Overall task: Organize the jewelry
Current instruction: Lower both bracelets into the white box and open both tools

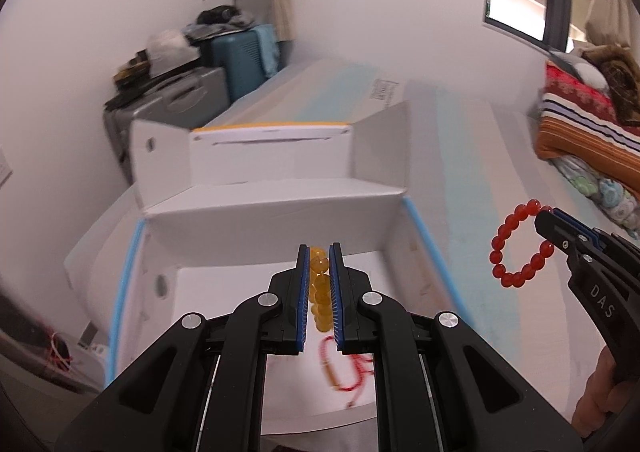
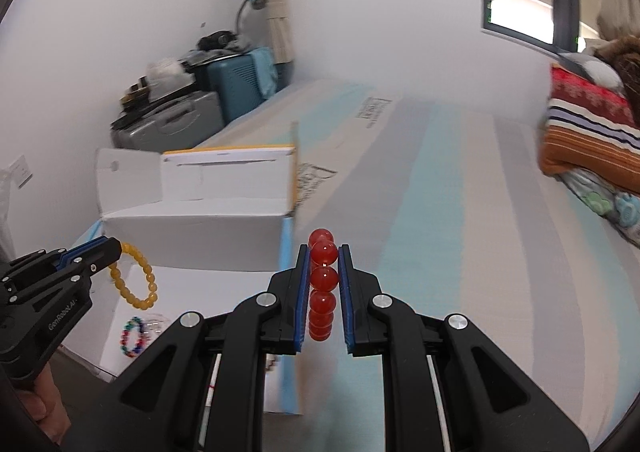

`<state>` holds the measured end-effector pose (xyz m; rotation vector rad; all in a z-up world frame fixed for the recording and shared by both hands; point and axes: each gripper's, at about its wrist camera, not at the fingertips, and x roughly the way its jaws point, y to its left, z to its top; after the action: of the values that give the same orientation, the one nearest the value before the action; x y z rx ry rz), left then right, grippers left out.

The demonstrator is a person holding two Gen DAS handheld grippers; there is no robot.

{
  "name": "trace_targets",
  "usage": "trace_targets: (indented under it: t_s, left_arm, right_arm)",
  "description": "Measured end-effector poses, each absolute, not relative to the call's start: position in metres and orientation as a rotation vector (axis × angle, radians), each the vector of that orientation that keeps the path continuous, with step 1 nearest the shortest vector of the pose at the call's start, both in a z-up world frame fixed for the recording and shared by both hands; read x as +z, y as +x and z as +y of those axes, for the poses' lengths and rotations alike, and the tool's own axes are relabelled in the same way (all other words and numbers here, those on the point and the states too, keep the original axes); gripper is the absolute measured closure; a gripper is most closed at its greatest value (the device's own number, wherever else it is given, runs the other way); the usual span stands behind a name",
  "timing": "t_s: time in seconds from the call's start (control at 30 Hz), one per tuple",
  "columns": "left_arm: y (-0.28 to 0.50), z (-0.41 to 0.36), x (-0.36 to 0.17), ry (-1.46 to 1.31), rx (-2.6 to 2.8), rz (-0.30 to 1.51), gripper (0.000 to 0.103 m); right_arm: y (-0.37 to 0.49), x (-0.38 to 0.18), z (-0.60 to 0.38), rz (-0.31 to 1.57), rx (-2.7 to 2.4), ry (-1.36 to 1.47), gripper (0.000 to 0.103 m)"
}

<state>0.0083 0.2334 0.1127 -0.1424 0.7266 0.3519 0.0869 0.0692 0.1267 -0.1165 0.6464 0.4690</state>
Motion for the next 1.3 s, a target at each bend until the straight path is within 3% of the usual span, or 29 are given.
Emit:
trace_targets:
  t_s: [0.43, 0.9, 1.0, 1.03, 1.07, 1.1, 1.13, 1.17, 1.2, 1.3]
  left_arm:
    - [-0.018, 0.299, 0.076, -0.191, 0.443, 0.794, 0.094]
    - [-0.006, 0.320, 0.030, -0.228, 0.433, 0.863, 0.094]
    - [-0.005, 0.321, 0.028, -0.233, 0.434, 0.873, 0.092]
    - [-0.006, 0.322, 0.028, -0.236, 0.439, 0.872, 0.092]
    - [-0.007, 0.322, 0.029, -0.236, 0.448, 0.870, 0.086]
    - [-0.009, 0.323, 0.030, -0.235, 0.457, 0.868, 0.068]
    - [-0.011, 0.323, 0.032, -0.235, 0.470, 0.860, 0.059]
    - [-0.014, 0.322, 0.034, -0.228, 0.480, 0.851, 0.046]
    - [-0.018, 0.319, 0.038, -0.213, 0.489, 0.836, 0.041]
    - [-0.029, 0.314, 0.045, -0.210, 0.484, 0.812, 0.025]
  right_arm:
    - [0.070, 0.082, 0.156, 0.721, 0.573, -0.166, 0.090]
    - [0.077, 0.039, 0.178, 0.815, 0.574, -0.202, 0.090]
    - [0.076, 0.036, 0.181, 0.826, 0.575, -0.206, 0.089]
    - [0.075, 0.037, 0.181, 0.820, 0.569, -0.203, 0.084]
    - [0.074, 0.040, 0.180, 0.815, 0.564, -0.200, 0.071]
    - [0.075, 0.042, 0.180, 0.812, 0.566, -0.191, 0.063]
    - [0.074, 0.046, 0.177, 0.804, 0.565, -0.176, 0.054]
    - [0.072, 0.048, 0.175, 0.795, 0.564, -0.170, 0.054]
    - [0.070, 0.050, 0.173, 0.788, 0.563, -0.173, 0.053]
    - [0.063, 0.056, 0.165, 0.771, 0.553, -0.171, 0.037]
